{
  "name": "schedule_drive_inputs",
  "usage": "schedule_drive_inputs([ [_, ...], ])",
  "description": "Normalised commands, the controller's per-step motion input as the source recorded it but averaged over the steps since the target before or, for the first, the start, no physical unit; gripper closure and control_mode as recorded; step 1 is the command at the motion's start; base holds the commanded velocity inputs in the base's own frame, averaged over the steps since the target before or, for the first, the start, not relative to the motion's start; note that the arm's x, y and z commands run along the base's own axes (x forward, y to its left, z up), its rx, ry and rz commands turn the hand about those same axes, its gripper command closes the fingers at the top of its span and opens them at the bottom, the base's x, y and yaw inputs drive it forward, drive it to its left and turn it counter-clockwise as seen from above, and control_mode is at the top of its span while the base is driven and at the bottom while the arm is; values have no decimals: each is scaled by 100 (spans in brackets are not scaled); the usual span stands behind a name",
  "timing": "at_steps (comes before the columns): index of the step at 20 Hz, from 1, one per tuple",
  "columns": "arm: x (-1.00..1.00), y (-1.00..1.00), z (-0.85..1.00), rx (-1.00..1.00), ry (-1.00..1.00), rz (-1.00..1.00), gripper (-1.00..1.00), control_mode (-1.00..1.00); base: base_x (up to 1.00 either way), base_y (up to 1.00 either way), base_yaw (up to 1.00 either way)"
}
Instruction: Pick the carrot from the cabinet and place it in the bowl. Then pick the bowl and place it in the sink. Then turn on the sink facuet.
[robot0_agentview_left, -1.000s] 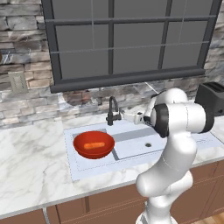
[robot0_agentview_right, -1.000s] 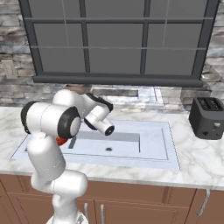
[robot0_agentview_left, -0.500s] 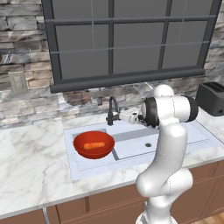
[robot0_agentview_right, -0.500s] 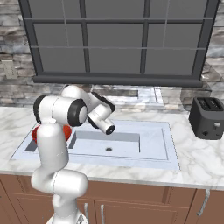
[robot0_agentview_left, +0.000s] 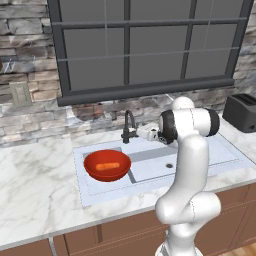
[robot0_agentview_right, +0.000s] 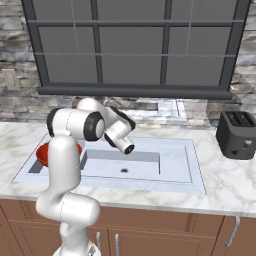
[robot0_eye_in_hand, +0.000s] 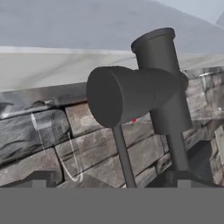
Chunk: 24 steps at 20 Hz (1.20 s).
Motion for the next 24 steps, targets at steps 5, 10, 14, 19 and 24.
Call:
schedule_drive_inputs([
  [5,15,0,1,2,0,-5,-100,-100,0,0,0],
  [10,10,0,0,0,0,-6,-100,-100,0,0,0],
  [14,1,1,6,0,0,-8,-100,-100,0,0,0],
  [19,0,0,12,1,4,-7,100,-100,0,0,0],
  [24,9,-15,4,0,4,-8,100,-100,0,0,0],
])
